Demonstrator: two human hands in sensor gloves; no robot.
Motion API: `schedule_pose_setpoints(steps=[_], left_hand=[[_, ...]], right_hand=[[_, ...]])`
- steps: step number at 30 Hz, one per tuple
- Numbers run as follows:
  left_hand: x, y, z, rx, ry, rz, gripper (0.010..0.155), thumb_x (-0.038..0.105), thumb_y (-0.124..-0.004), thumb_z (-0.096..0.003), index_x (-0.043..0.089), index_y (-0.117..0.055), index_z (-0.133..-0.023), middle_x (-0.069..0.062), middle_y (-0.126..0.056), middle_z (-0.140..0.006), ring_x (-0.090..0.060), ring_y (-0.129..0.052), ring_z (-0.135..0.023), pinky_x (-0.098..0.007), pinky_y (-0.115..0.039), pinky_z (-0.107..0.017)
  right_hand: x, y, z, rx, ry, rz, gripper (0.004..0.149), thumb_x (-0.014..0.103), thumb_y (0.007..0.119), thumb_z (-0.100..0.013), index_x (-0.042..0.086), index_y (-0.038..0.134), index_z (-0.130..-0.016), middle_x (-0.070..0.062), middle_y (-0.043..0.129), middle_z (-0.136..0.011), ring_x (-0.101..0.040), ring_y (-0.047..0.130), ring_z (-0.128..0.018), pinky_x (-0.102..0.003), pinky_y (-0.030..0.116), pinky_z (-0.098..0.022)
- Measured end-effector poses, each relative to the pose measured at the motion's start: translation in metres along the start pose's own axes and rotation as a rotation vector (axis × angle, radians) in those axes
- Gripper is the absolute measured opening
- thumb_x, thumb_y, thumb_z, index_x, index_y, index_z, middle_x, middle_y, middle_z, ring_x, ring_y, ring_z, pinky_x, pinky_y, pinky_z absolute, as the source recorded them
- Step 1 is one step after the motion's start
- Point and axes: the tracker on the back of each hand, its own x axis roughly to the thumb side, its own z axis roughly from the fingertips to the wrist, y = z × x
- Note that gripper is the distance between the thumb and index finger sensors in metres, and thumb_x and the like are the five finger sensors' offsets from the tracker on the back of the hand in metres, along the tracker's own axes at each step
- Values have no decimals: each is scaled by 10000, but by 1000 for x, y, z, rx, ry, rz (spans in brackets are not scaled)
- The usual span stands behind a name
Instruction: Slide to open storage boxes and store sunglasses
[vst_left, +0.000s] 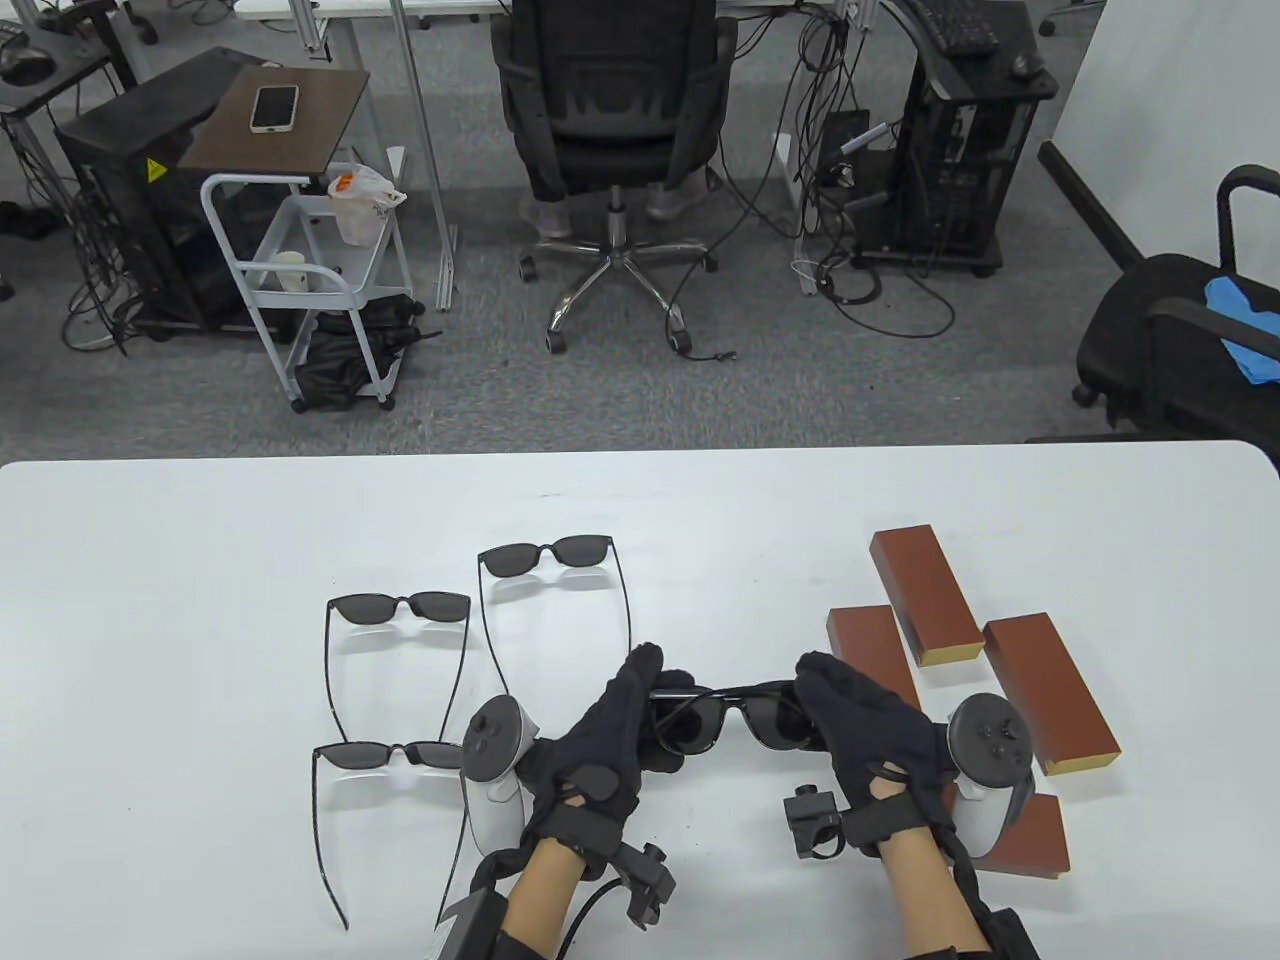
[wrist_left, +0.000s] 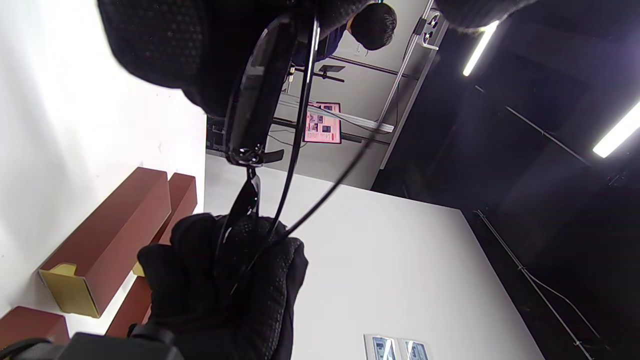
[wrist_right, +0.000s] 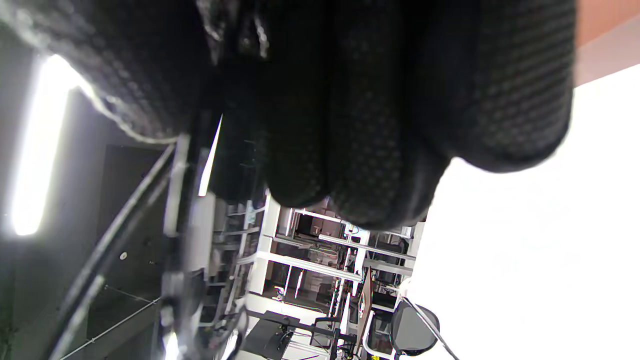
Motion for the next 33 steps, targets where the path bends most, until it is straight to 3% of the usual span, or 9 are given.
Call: schedule_pose_setpoints(steps=[7, 13, 15, 17, 20, 27, 33], left_hand=[[0, -2, -1, -6, 34, -36, 696, 556, -625, -519, 203, -479, -1100, -125, -697, -1088, -331, -858, -838, -495, -772, -553], [2, 4, -2, 99, 75, -124, 520, 360, -750, -505, 206, -734, -1001, -102, -905, -922, -265, -1005, -672, -453, -871, -450], [0, 6, -2, 114, 90, -105, 509, 346, -761, -497, 204, -763, -985, -102, -927, -900, -260, -1019, -650, -451, -878, -436], [-2, 8, -2, 103, 98, -77, 506, 341, -764, -496, 203, -766, -983, -106, -929, -896, -263, -1018, -646, -454, -875, -435], [-4, 11, -2, 117, 110, -109, 504, 337, -765, -492, 200, -774, -977, -108, -935, -890, -266, -1019, -639, -459, -872, -429], [-7, 11, -3, 74, 128, -190, 504, 338, -762, -488, 208, -780, -974, -98, -944, -882, -270, -1015, -635, -466, -858, -419], [-10, 11, -4, 60, 134, -216, 502, 335, -762, -483, 213, -787, -970, -95, -950, -873, -269, -1017, -630, -469, -856, -416]], right_hand=[[1, -4, -1, -16, -16, 53, 445, 444, 928, -293, 241, 879, -687, -20, 1077, -475, -227, 1114, -350, -376, 949, -256], [8, -2, 0, -10, -81, 122, 439, 448, 922, -297, 257, 880, -690, -31, 1067, -514, -256, 1097, -401, -401, 931, -299], [14, 0, 3, -28, -135, 196, 454, 459, 909, -304, 261, 867, -711, -42, 1050, -569, -293, 1069, -467, -428, 908, -346], [24, 4, 8, -64, -249, 317, 500, 479, 883, -316, 259, 829, -762, -105, 946, -740, -381, 951, -640, -492, 820, -467], [45, 16, 18, -50, -482, 560, 500, 478, 881, -313, 278, 820, -768, -116, 818, -867, -402, 820, -773, -511, 729, -569], [63, 61, 41, 101, -753, 981, 435, 417, 904, -297, 286, 870, -711, -65, 878, -817, -354, 846, -762, -513, 728, -576], [61, 74, 45, 109, -786, 1110, 385, 385, 904, -297, 280, 901, -667, -62, 935, -727, -325, 909, -672, -499, 768, -530]])
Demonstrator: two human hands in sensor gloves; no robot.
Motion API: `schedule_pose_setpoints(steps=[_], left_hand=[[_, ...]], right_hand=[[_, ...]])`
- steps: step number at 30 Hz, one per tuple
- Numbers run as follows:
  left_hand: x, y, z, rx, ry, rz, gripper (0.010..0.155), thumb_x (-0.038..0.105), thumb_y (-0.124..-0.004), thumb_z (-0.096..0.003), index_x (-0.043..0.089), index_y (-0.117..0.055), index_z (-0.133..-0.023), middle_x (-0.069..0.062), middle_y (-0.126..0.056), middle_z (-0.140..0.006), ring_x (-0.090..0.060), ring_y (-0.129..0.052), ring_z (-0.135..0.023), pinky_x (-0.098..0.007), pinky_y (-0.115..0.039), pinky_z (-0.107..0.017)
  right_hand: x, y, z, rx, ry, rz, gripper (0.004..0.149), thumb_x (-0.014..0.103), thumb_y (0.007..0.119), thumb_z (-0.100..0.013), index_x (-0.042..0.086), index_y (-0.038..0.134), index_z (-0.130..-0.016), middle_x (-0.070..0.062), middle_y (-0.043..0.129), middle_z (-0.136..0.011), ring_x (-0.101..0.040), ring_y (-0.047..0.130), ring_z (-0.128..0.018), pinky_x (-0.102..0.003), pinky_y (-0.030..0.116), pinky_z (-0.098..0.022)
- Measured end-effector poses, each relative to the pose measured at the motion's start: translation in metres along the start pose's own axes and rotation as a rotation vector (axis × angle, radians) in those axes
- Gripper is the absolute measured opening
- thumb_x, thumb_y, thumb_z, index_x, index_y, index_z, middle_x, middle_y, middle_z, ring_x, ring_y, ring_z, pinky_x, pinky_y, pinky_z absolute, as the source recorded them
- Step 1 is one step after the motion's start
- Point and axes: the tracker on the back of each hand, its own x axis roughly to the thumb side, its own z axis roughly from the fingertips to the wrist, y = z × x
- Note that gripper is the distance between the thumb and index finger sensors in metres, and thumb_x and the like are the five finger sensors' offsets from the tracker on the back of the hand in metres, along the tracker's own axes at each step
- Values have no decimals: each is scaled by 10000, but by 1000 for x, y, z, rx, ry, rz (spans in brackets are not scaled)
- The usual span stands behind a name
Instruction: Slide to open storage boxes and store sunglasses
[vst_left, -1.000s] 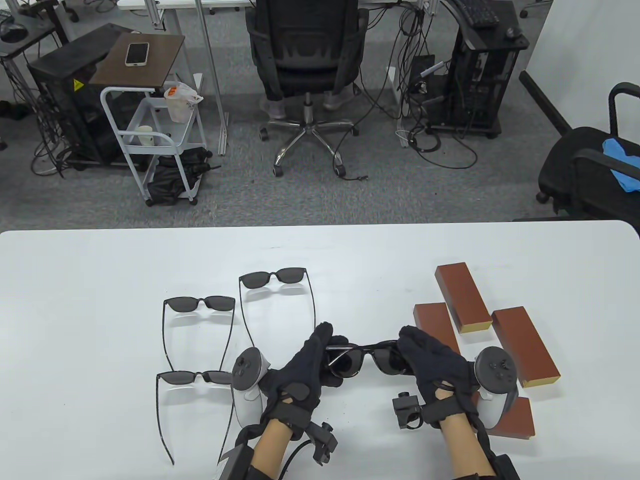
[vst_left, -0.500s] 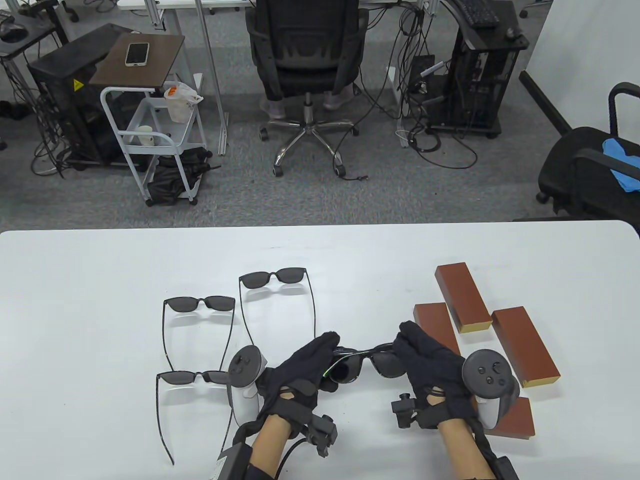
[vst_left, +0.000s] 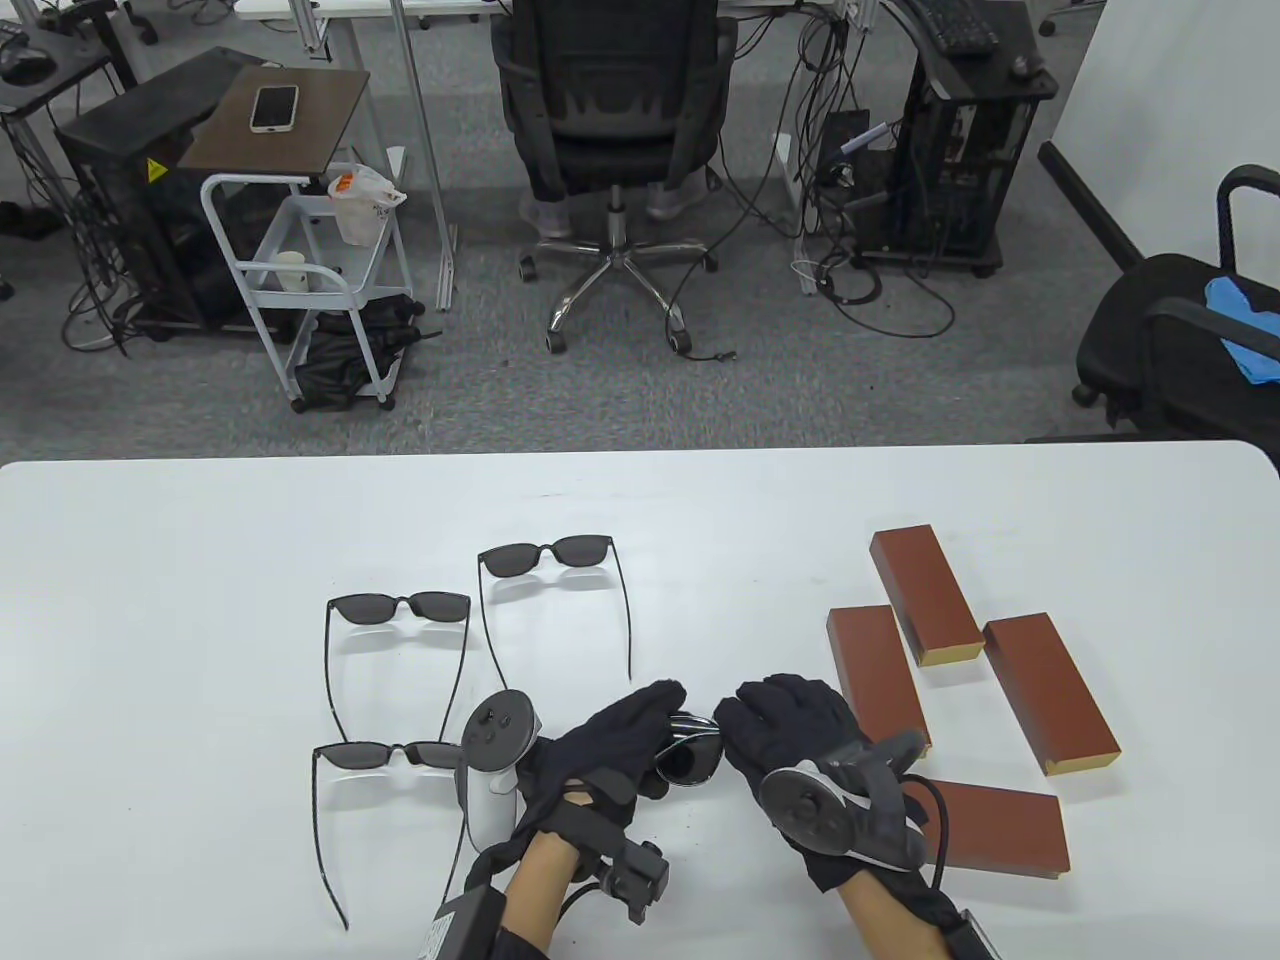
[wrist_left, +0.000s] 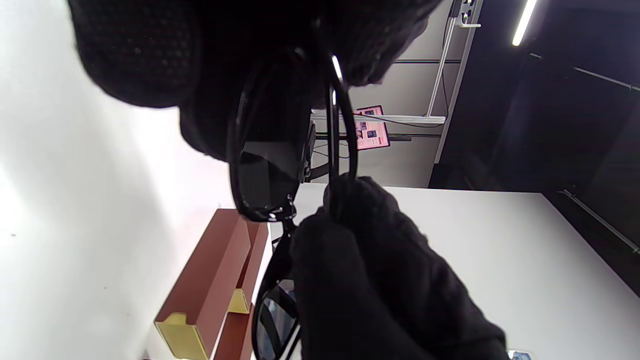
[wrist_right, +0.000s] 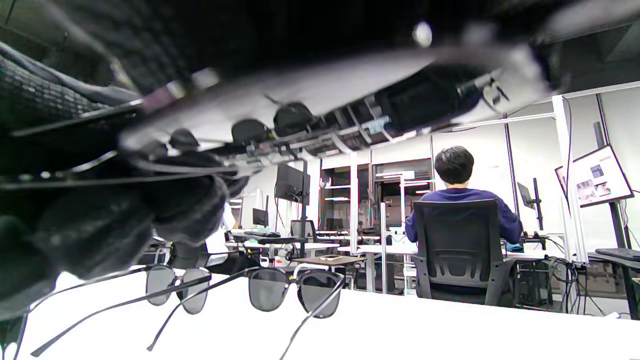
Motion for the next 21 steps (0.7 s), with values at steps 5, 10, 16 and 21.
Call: schedule_pose_setpoints(steps=[5, 10, 16, 21], left_hand=[[5, 1, 1, 16, -7, -161, 502, 344, -763, -488, 221, -786, -974, -92, -953, -870, -288, -1004, -638, -483, -838, -415], [16, 5, 9, 184, -33, -459, 527, 387, -766, -482, 234, -772, -985, -99, -914, -909, -321, -963, -688, -507, -806, -450], [28, 7, 14, 290, -97, -755, 555, 440, -771, -469, 264, -760, -995, -101, -868, -960, -332, -928, -755, -528, -784, -497], [33, 5, 15, 311, -118, -879, 558, 443, -774, -465, 265, -761, -993, -75, -866, -966, -331, -924, -763, -530, -781, -500]], right_hand=[[2, 7, -2, 78, 13, 36, 378, 383, 907, -286, 284, 917, -651, -42, 975, -643, -295, 949, -591, -486, 799, -480], [-1, 20, -1, 186, 31, 59, 381, 368, 910, -279, 275, 925, -648, -34, 986, -626, -290, 957, -575, -482, 804, -472], [-3, 44, 2, 359, 31, 90, 378, 371, 918, -272, 281, 931, -639, -24, 994, -619, -283, 965, -570, -478, 811, -469], [1, 67, 7, 490, 5, 130, 377, 373, 917, -273, 287, 929, -640, -18, 993, -628, -279, 965, -584, -476, 811, -479]])
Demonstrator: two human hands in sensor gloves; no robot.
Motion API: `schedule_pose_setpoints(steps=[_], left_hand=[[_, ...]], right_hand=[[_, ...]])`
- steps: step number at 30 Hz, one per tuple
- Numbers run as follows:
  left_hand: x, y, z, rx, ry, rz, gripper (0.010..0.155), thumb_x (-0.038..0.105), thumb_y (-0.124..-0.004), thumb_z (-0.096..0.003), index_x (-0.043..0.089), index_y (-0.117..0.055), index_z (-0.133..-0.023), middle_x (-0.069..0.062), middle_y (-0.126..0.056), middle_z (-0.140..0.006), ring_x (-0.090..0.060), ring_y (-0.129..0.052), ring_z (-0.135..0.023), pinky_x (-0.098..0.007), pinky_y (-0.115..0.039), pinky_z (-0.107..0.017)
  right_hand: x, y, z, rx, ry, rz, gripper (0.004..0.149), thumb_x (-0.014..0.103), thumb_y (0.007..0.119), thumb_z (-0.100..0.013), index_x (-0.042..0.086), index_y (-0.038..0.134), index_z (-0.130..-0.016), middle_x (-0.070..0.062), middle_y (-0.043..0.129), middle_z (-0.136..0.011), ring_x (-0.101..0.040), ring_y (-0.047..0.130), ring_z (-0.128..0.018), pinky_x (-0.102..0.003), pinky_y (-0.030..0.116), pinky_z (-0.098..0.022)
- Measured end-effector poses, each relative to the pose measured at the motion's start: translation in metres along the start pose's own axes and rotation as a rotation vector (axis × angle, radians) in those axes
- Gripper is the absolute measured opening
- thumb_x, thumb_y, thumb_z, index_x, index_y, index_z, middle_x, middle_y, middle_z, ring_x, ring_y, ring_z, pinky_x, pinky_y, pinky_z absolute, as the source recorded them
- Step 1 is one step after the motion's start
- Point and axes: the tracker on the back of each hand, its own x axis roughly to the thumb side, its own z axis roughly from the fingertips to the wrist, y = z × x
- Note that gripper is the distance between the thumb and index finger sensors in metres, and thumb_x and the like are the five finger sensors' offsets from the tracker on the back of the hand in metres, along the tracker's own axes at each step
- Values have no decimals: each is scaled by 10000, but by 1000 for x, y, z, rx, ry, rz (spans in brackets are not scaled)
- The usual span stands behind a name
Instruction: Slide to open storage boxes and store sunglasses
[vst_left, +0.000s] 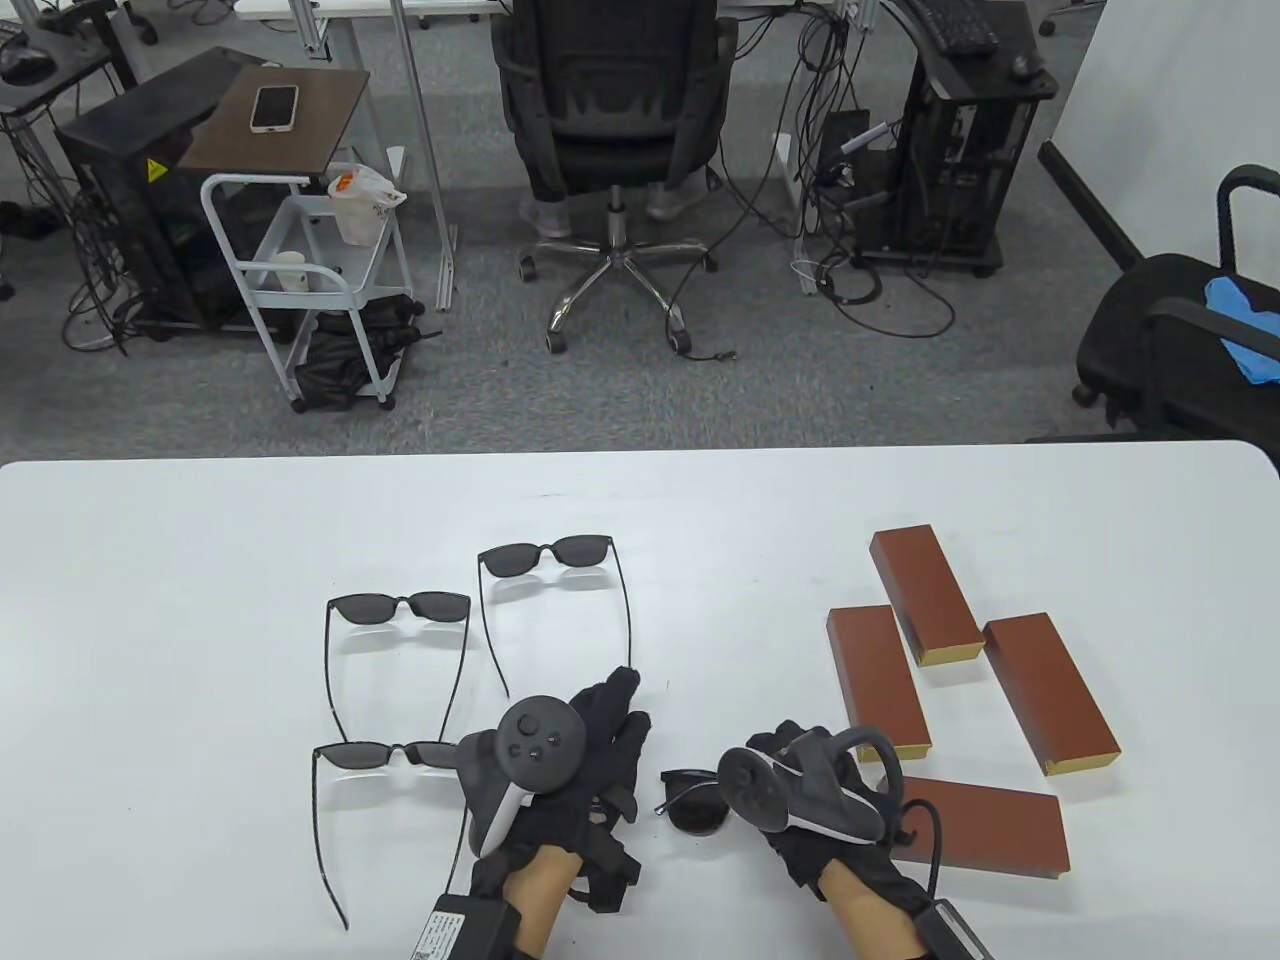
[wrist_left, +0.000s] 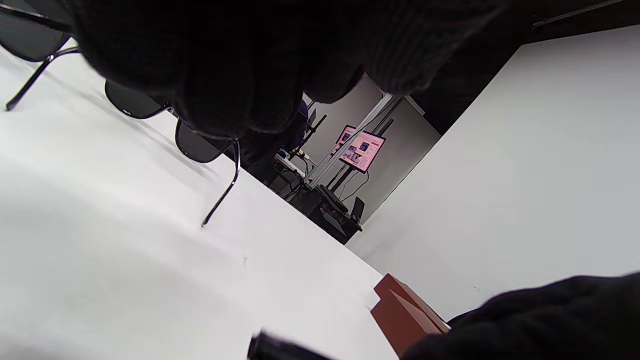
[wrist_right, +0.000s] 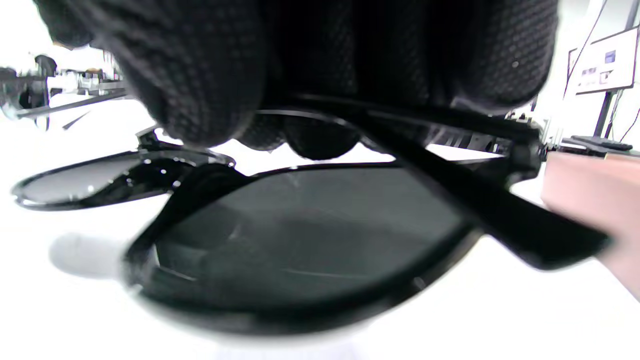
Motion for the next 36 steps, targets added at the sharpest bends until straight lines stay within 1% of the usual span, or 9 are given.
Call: schedule_pose_setpoints(steps=[4, 9, 16, 21, 24, 29, 33, 35, 36], left_hand=[[-1, 1, -1, 7, -4, -15, 557, 444, -773, -465, 266, -761, -993, -76, -863, -969, -331, -920, -769, -533, -778, -504], [-2, 2, -1, 19, -8, -24, 559, 446, -772, -466, 267, -758, -995, -77, -861, -970, -330, -918, -772, -536, -775, -507], [-3, 4, -2, 26, -15, -30, 575, 461, -777, -461, 271, -747, -1003, -72, -847, -984, -334, -905, -791, -547, -765, -527], [0, 3, -2, 19, -51, -91, 637, 541, -790, -437, 289, -724, -1017, -67, -817, -1014, -342, -873, -837, -565, -742, -561], [2, 1, -2, 14, -78, -137, 664, 580, -794, -424, 298, -719, -1020, -65, -795, -1032, -343, -853, -858, -570, -732, -573], [3, -2, -2, -5, -107, -189, 705, 631, -796, -398, 310, -717, -1020, -55, -778, -1048, -343, -832, -884, -578, -719, -591], [3, -3, -2, -16, -121, -206, 723, 653, -796, -388, 314, -716, -1022, -54, -767, -1058, -342, -822, -896, -581, -713, -597], [2, -4, -2, -25, -127, -213, 729, 656, -799, -384, 314, -715, -1023, -55, -765, -1060, -342, -820, -899, -581, -714, -598], [2, -4, -3, -29, -128, -220, 734, 663, -797, -382, 317, -711, -1024, -53, -763, -1061, -341, -819, -900, -579, -714, -597]], right_hand=[[4, 10, -2, 43, -4, 7, 379, 378, 917, -274, 287, 927, -642, -18, 990, -635, -279, 964, -593, -476, 811, -484], [4, 14, -2, 58, 1, 4, 396, 394, 905, -283, 282, 910, -663, -37, 972, -668, -292, 949, -616, -483, 799, -497], [-11, -1, 3, 73, 30, -106, 471, 412, 901, -286, 267, 861, -732, -65, 910, -777, -333, 886, -715, -505, 752, -558], [-39, -15, 12, 86, 49, -72, 538, 458, 897, -277, 270, 818, -775, -72, 854, -854, -350, 830, -788, -508, 715, -603], [-71, -19, 26, 122, 76, -15, 594, 497, 897, -265, 264, 791, -801, -70, 816, -892, -352, 793, -825, -503, 693, -629], [-127, -15, 52, 249, 192, -19, 719, 561, 917, -216, 242, 750, -838, -88, 756, -942, -369, 735, -868, -507, 656, -657], [-155, -6, 69, 369, 246, -23, 854, 614, 938, -156, 238, 688, -881, -90, 677, -994, -376, 668, -911, -503, 613, -685], [-162, -3, 74, 390, 260, -29, 913, 626, 949, -118, 240, 666, -895, -93, 656, -1006, -378, 650, -922, -503, 603, -692], [-165, 0, 77, 411, 270, -37, 904, 619, 956, -137, 243, 653, -902, -93, 641, -1014, -378, 641, -928, -504, 596, -695]])
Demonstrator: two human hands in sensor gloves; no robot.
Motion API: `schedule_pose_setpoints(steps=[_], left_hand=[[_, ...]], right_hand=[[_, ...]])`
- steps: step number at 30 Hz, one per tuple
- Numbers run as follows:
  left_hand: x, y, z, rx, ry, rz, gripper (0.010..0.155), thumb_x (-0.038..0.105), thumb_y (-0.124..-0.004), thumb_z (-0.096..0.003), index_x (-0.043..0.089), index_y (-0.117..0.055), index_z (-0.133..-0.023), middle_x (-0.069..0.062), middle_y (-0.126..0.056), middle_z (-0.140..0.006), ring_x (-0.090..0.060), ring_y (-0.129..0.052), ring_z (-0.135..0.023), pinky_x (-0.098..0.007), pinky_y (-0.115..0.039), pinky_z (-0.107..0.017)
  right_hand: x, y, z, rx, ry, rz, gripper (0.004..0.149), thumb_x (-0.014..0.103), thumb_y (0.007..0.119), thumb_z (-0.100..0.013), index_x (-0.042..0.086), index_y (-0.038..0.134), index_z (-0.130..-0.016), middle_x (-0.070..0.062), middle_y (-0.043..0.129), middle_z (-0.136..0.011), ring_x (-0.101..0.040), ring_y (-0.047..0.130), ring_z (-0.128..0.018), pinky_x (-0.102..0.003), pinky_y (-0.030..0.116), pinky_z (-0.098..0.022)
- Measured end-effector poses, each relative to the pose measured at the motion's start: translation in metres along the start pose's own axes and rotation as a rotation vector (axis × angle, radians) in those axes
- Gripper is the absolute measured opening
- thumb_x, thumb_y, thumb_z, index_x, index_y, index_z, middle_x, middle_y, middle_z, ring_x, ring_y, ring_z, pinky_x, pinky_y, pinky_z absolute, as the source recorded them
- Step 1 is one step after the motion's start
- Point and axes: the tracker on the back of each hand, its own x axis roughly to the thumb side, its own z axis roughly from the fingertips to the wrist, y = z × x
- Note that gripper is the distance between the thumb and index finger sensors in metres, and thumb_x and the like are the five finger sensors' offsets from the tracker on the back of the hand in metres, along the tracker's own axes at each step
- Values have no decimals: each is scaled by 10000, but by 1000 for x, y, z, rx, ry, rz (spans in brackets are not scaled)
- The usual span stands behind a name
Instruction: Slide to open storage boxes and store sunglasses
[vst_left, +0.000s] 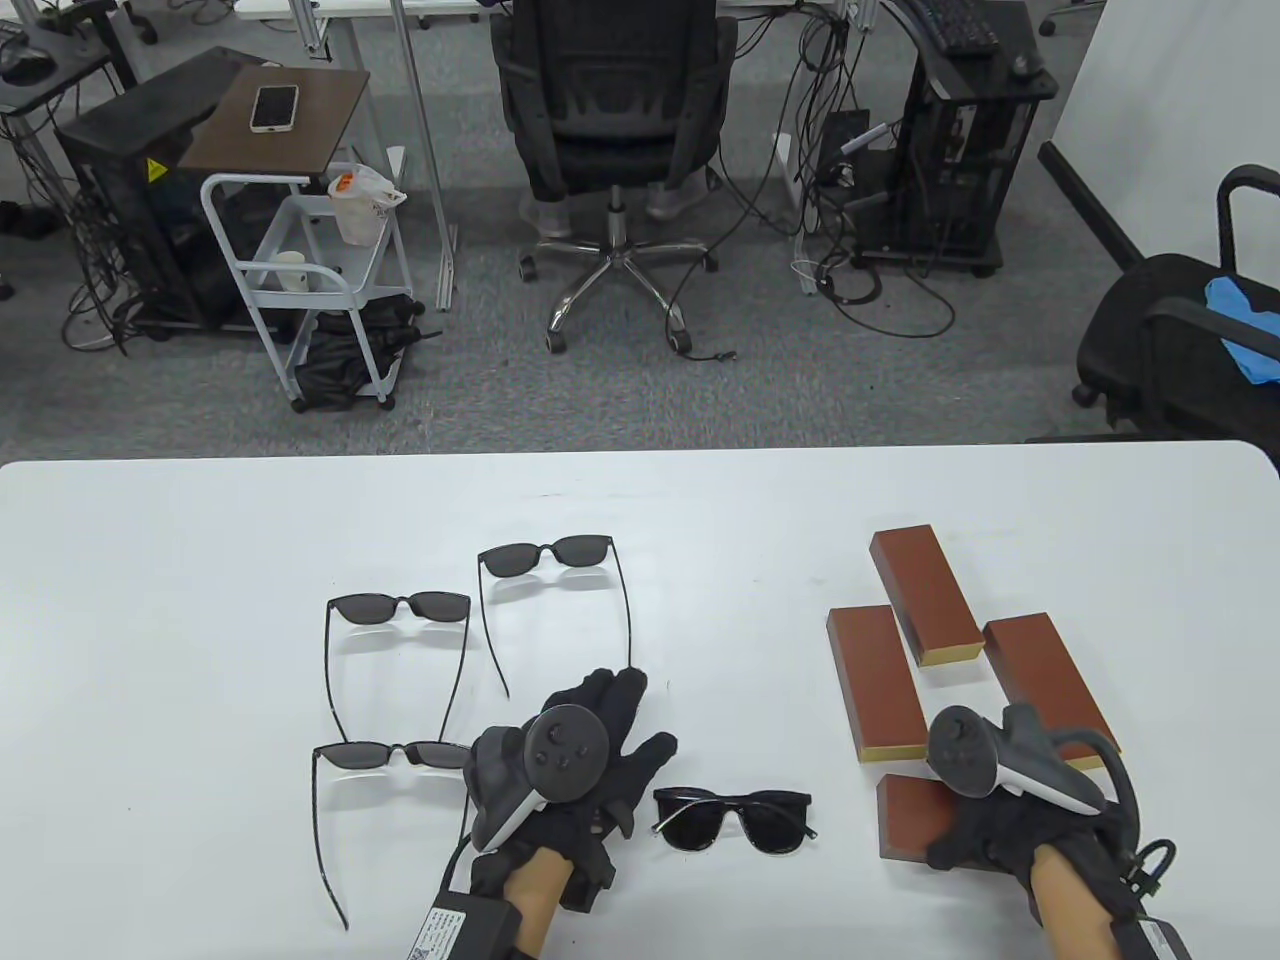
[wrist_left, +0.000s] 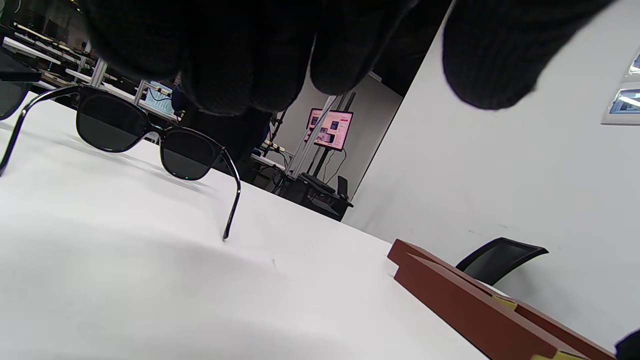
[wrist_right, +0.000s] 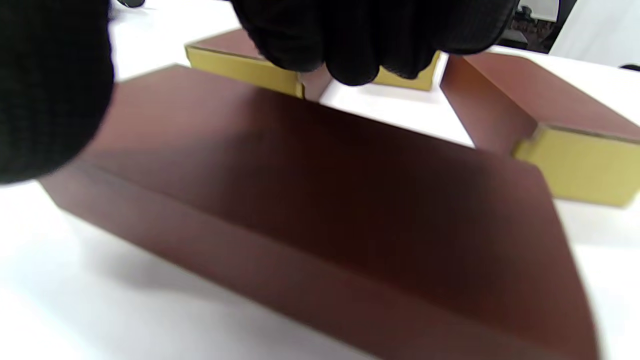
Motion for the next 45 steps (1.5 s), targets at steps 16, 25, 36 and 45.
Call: schedule_pose_setpoints(steps=[16, 25, 36, 45], left_hand=[[1, -2, 0, -39, -43, -19, 784, 696, -810, -355, 336, -680, -1040, -44, -728, -1088, -338, -788, -931, -583, -702, -612], [10, -2, 1, -93, -136, -6, 842, 722, -824, -333, 354, -632, -1065, -44, -674, -1121, -343, -736, -971, -601, -664, -644], [41, -1, 7, -122, -376, -25, 979, 775, -870, -253, 353, -578, -1087, -26, -652, -1140, -329, -717, -1004, -606, -675, -651], [37, -3, 5, -170, -345, -98, 1016, 752, -896, -261, 356, -503, -1110, -18, -590, -1167, -328, -668, -1036, -613, -663, -658]], right_hand=[[-8, 21, -2, 34, 19, 1, 905, 517, 1011, -158, 275, 594, -924, -68, 671, -997, -344, 692, -911, -493, 623, -685], [19, -9, 4, 8, -13, 81, 900, 528, 1008, -169, 265, 602, -928, -79, 686, -988, -358, 706, -898, -507, 624, -679], [109, -58, -1, -130, -191, 105, 899, 539, 993, -182, 254, 590, -933, -103, 672, -985, -373, 698, -888, -529, 615, -678], [152, -74, -5, -216, -304, 73, 891, 555, 993, -182, 249, 607, -925, -102, 692, -975, -369, 718, -875, -528, 630, -669]])
